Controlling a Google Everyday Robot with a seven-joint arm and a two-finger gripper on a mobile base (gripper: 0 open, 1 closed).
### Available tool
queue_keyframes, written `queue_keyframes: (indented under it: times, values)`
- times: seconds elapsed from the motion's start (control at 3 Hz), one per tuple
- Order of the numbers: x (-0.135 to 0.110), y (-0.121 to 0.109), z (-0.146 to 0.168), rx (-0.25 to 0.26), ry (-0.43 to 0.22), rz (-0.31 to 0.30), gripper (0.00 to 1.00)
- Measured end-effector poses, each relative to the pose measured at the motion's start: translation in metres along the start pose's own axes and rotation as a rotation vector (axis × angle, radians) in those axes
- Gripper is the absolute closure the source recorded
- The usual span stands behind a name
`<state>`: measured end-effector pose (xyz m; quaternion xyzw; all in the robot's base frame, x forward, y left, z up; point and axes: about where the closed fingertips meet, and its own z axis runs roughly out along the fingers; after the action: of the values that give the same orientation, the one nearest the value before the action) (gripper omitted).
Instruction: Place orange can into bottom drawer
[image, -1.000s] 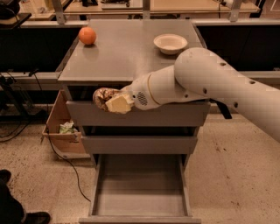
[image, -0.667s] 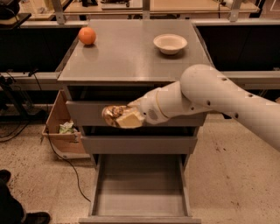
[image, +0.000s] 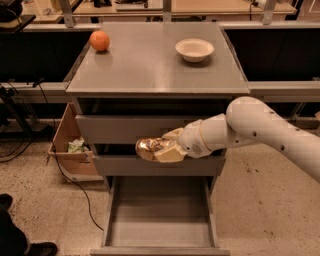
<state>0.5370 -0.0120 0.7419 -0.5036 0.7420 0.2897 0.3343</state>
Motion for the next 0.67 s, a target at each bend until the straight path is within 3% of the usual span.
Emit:
queue_keyframes:
  times: [0.33, 0.67]
  values:
    - [0.0499, -0.0144, 0.0057, -0.037, 0.004, 0.014, 1.0]
    - [0.05, -0.0144, 0.0057, -0.037, 0.004, 0.014, 1.0]
